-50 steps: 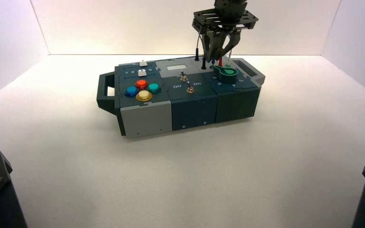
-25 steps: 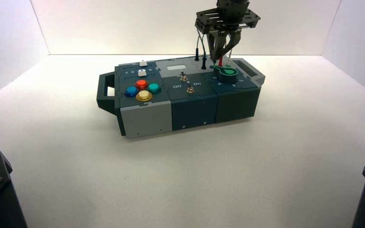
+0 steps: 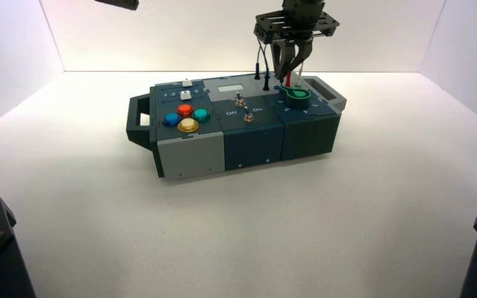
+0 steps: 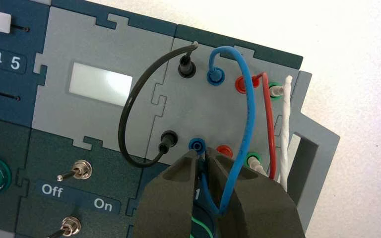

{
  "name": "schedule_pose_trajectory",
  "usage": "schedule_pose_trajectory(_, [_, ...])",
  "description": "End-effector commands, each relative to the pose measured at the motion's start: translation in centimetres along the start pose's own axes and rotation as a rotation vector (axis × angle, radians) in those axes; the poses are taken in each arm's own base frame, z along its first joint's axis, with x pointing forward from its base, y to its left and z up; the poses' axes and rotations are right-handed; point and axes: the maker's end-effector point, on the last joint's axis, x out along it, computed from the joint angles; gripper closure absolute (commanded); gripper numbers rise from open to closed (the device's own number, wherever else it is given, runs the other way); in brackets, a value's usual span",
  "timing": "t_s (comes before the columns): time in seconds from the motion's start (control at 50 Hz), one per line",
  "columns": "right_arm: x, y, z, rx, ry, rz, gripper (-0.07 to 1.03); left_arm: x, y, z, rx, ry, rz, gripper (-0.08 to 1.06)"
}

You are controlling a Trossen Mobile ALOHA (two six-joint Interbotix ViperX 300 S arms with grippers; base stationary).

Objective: Insert the blue wire.

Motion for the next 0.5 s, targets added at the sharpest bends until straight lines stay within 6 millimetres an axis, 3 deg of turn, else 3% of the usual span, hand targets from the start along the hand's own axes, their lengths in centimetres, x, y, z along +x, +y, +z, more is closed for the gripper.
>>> schedule_pose_trajectory(0.02, [-1.71,-0.08,1.53,0.012,-0.054,0.003,0.98,-0.43,0.06,1.53,0.009,-0.036,0.001,1.01])
schedule_pose_trajectory(0.5, [-2.49,0.12,2.0,0.022,-0.072,0.014,0.98,-0.48,-0.41,1.49,0.02,-0.031,-0.014,1.01])
